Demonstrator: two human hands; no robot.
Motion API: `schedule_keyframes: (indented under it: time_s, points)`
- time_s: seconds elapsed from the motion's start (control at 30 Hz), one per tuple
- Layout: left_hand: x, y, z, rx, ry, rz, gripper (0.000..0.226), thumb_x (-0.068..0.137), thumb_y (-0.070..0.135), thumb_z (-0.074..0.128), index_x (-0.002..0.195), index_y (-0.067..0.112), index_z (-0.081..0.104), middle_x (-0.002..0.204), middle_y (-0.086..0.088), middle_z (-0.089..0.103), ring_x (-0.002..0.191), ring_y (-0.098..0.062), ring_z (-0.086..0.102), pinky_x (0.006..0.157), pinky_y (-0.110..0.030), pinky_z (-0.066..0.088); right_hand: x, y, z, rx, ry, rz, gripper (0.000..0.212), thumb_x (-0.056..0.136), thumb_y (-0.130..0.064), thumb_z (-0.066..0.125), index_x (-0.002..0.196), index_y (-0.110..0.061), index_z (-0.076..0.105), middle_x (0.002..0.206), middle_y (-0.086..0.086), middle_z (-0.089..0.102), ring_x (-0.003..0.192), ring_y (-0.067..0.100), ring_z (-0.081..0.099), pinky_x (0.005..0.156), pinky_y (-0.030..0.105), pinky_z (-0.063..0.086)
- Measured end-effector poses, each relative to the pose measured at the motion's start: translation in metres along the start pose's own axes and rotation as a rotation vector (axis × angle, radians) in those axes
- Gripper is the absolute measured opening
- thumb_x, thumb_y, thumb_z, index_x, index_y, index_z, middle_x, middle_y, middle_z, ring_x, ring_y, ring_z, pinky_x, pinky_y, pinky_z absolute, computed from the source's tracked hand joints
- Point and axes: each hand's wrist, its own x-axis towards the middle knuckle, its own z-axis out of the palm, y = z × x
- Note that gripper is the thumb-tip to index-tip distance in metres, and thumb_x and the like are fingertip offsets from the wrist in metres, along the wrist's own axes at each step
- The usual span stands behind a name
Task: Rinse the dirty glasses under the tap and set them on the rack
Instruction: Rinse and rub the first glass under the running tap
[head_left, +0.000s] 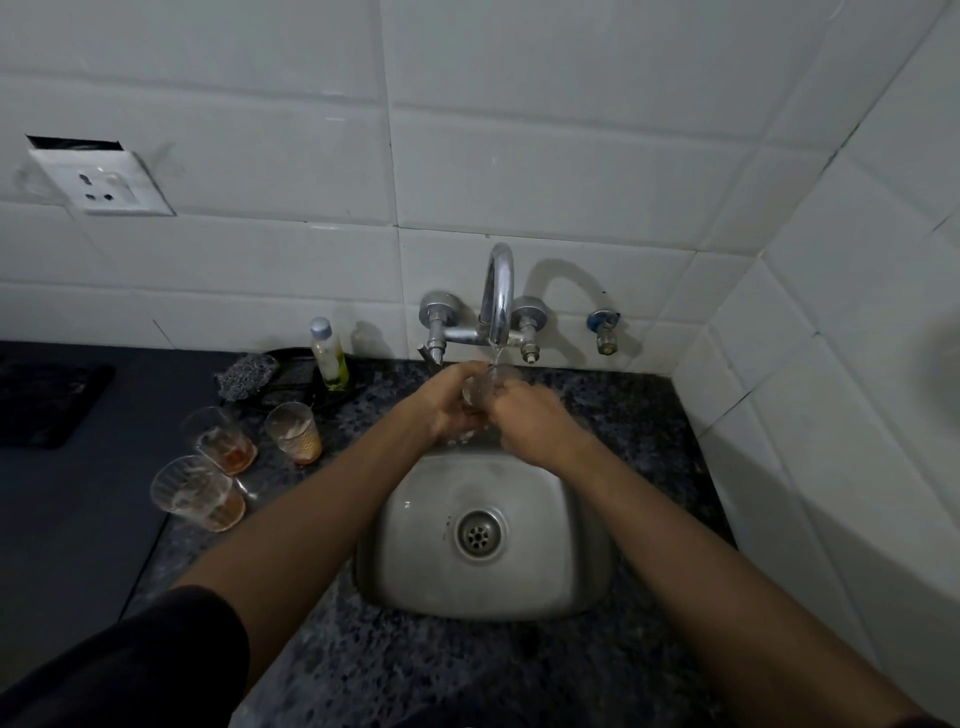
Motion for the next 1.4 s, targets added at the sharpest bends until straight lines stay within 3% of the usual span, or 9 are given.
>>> schedule_keyframes:
  time_s: [0.13, 0.33, 0.53, 0.73, 0.87, 0.97, 1.1, 1.27, 1.4]
  points:
    - [0.001, -0.008, 0.000, -0.183, -0.053, 0.027, 0.027, 0.102, 0.016, 0.044, 0.097, 0.002, 0.067, 0.079, -0.008, 0.070, 0.071, -0.019, 0.065, 0.075, -0.029, 0.048, 0.006, -0.008, 0.000, 0.093, -0.045, 0.071, 0.031, 0.105, -0.025, 0.055, 0.133, -0.013, 0.056, 0.122, 0.016, 0.067, 0.109, 0.036, 0.067, 0.082, 0.040, 0.049]
    - [0.001, -0.001, -0.003, -0.020, 0.025, -0.029, 0.030, 0.099, 0.032, 0.058, 0.107, 0.007, 0.070, 0.094, -0.009, 0.072, 0.086, -0.022, 0.066, 0.076, -0.036, 0.056, -0.005, -0.001, 0.000, -0.111, 0.025, -0.073, 0.053, 0.099, -0.007, 0.058, 0.149, -0.021, 0.050, 0.155, 0.006, 0.047, 0.142, 0.025, 0.046, 0.104, 0.044, 0.044]
    - [0.003, -0.006, 0.002, -0.156, -0.002, -0.007, 0.037, 0.099, 0.015, 0.048, 0.070, 0.007, 0.069, 0.065, -0.004, 0.063, 0.055, -0.016, 0.058, 0.052, -0.025, 0.046, 0.004, -0.009, -0.002, 0.167, -0.015, 0.141, 0.029, 0.104, -0.026, 0.057, 0.130, -0.013, 0.061, 0.127, 0.018, 0.061, 0.108, 0.037, 0.066, 0.082, 0.043, 0.052]
    - [-0.001, -0.001, -0.001, -0.052, -0.020, -0.018, 0.031, 0.101, 0.032, 0.051, 0.096, 0.009, 0.071, 0.093, -0.008, 0.069, 0.082, -0.021, 0.065, 0.079, -0.035, 0.052, -0.009, 0.000, -0.004, 0.081, 0.055, -0.075, 0.053, 0.097, -0.005, 0.059, 0.147, -0.024, 0.053, 0.148, 0.009, 0.053, 0.128, 0.030, 0.058, 0.095, 0.043, 0.051]
    - [-0.002, -0.004, 0.000, -0.131, -0.078, -0.017, 0.029, 0.102, 0.024, 0.049, 0.097, 0.004, 0.068, 0.093, -0.010, 0.069, 0.086, -0.022, 0.068, 0.085, -0.035, 0.056, -0.001, -0.018, 0.001, 0.296, 0.082, 0.114, 0.023, 0.104, -0.028, 0.061, 0.118, -0.012, 0.066, 0.121, 0.012, 0.067, 0.112, 0.030, 0.065, 0.083, 0.037, 0.049]
    - [-0.004, -0.005, -0.001, -0.147, -0.071, -0.029, 0.027, 0.098, 0.024, 0.049, 0.096, 0.005, 0.068, 0.086, -0.008, 0.067, 0.066, -0.018, 0.064, 0.064, -0.028, 0.053, -0.001, -0.019, -0.001, 0.224, 0.066, 0.140, 0.024, 0.104, -0.022, 0.057, 0.126, -0.016, 0.063, 0.122, 0.011, 0.066, 0.109, 0.031, 0.067, 0.081, 0.039, 0.050]
    - [-0.003, 0.001, -0.003, 0.001, -0.015, -0.042, 0.030, 0.097, 0.035, 0.057, 0.095, 0.010, 0.072, 0.094, -0.008, 0.069, 0.085, -0.022, 0.064, 0.087, -0.037, 0.047, -0.004, -0.009, 0.010, 0.216, -0.032, 0.143, 0.031, 0.103, -0.010, 0.051, 0.131, -0.013, 0.064, 0.122, 0.013, 0.065, 0.109, 0.036, 0.066, 0.078, 0.039, 0.047]
    - [-0.007, -0.002, 0.000, -0.126, -0.089, -0.019, 0.026, 0.100, 0.023, 0.051, 0.094, 0.004, 0.068, 0.090, -0.010, 0.068, 0.083, -0.022, 0.067, 0.083, -0.036, 0.055, 0.001, -0.021, 0.004, 0.351, 0.047, 0.189, 0.024, 0.103, -0.024, 0.059, 0.124, -0.014, 0.065, 0.118, 0.013, 0.069, 0.106, 0.032, 0.067, 0.080, 0.036, 0.049]
    - [-0.007, -0.002, -0.005, -0.082, -0.004, -0.048, 0.031, 0.097, 0.029, 0.054, 0.105, 0.004, 0.071, 0.094, -0.011, 0.069, 0.076, -0.021, 0.065, 0.071, -0.034, 0.054, -0.003, -0.013, -0.003, 0.120, 0.010, 0.088, 0.045, 0.097, -0.006, 0.058, 0.140, -0.019, 0.054, 0.132, 0.011, 0.061, 0.112, 0.033, 0.066, 0.082, 0.038, 0.051]
